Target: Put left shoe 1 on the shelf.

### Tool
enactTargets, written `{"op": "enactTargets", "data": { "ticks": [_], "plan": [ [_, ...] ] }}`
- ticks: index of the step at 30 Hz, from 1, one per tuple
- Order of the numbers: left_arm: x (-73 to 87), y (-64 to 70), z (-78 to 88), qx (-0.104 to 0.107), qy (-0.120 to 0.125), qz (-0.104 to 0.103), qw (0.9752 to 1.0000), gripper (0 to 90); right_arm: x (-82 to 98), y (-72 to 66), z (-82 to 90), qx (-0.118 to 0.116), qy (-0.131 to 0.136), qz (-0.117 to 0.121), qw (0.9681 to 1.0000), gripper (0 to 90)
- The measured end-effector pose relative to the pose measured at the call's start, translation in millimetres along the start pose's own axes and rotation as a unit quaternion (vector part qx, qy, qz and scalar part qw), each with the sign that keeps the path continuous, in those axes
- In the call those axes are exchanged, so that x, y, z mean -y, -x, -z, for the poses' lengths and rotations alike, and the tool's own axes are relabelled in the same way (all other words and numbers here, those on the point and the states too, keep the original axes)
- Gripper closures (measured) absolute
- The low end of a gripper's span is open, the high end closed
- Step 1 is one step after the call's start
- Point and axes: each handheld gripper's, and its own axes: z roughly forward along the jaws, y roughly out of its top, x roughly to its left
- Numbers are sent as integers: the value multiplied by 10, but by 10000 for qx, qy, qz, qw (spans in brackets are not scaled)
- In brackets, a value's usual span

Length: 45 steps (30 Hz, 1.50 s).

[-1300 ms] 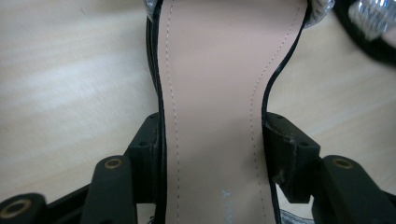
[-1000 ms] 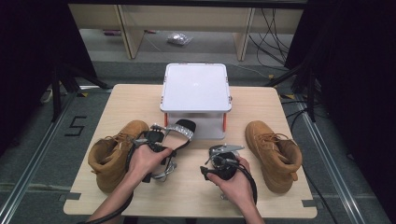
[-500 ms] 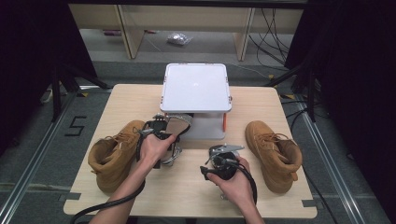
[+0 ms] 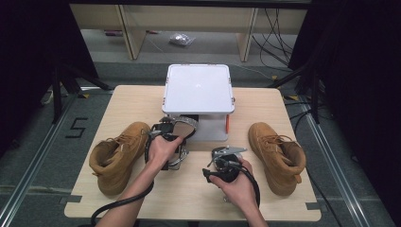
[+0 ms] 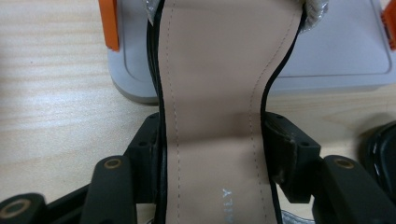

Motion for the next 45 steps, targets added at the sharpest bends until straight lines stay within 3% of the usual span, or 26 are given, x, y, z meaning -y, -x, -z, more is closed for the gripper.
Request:
{"op": "enactTargets", "data": {
  "ticks": [1,6,11,13,16,17,22,23,25,26,27,28,29,30,31,32,33,34,35,36,37,38,39,40,43,45],
  "plan": [
    [-2,-9,-42,-101,47,142,9998,433,0,4,0,10,11,28,10000,383],
    [-1,-39,-81,-65,38,156,9999,417,0,6,0,10,18,31,10000,382],
    [13,-33,-40,-6,100,-304,9995,354,-2,13,-12,-41,-48,59,10000,381],
    [18,-42,68,11,487,-631,9968,317,-1,11,-11,-33,-32,45,10000,380],
    [13,-15,168,68,606,-535,9967,300,-2,12,-9,-41,-33,41,10000,379],
    [15,-7,288,145,682,-689,9952,301,-4,17,-11,-10,-40,107,9999,378],
    [50,-21,518,171,753,-978,9922,440,-1,-9,-10,32,52,116,9999,378],
    [75,-24,590,151,804,-1114,9904,440,-1,-11,-10,27,40,122,9999,378],
    [121,-32,766,233,1023,-1293,9860,683,-2,-24,-11,16,-55,99,9999,379],
    [121,-32,766,233,1023,-1293,9860,736,-2,-24,-11,16,-55,99,9999,379],
    [129,-44,904,289,1195,-1507,9809,799,-6,-26,-22,12,-26,128,9999,383],
    [129,-44,904,289,1195,-1507,9809,834,-6,-26,-22,12,-26,128,9999,383],
    [120,-22,1007,380,1514,-1526,9759,865,-10,-28,-42,-29,-50,125,9999,390],
    [120,-22,1007,380,1514,-1526,9759,886,-10,-28,-42,-29,-50,125,9999,390],
    [87,7,1086,374,1769,-1567,9709,890,-7,-44,-61,24,1,123,9999,408],
    [87,7,1086,374,1769,-1567,9709,892,-7,-44,-61,24,1,123,9999,408],
    [22,18,1142,425,2013,-1611,9653,893,-13,-66,-79,-42,-38,128,9999,440],
    [22,18,1142,425,2013,-1611,9653,893,-13,-66,-79,-42,-38,128,9999,440],
    [-60,53,1189,437,2269,-1593,9598,894,-23,-81,-100,-73,-36,170,9998,480],
    [-60,53,1189,437,2269,-1593,9598,894,-23,-81,-100,-73,-36,170,9998,480],
    [-162,73,1217,411,2470,-1665,9537,894,-32,-94,-135,-92,52,191,9998,543],
    [-162,73,1217,411,2470,-1665,9537,895,-32,-94,-135,-92,52,191,9998,543],
    [-272,90,1210,365,2604,-1730,9492,895,-46,-106,-164,-135,142,257,9995,620],
    [-272,90,1210,365,2604,-1730,9492,895,-46,-106,-164,-135,142,257,9995,620],
    [-476,129,1160,206,2771,-1895,9417,895,-68,-145,-243,-241,98,364,9990,738],
    [-532,138,1128,160,2785,-1895,9414,895,-70,-189,-280,-266,57,341,9990,781]
  ]
}}
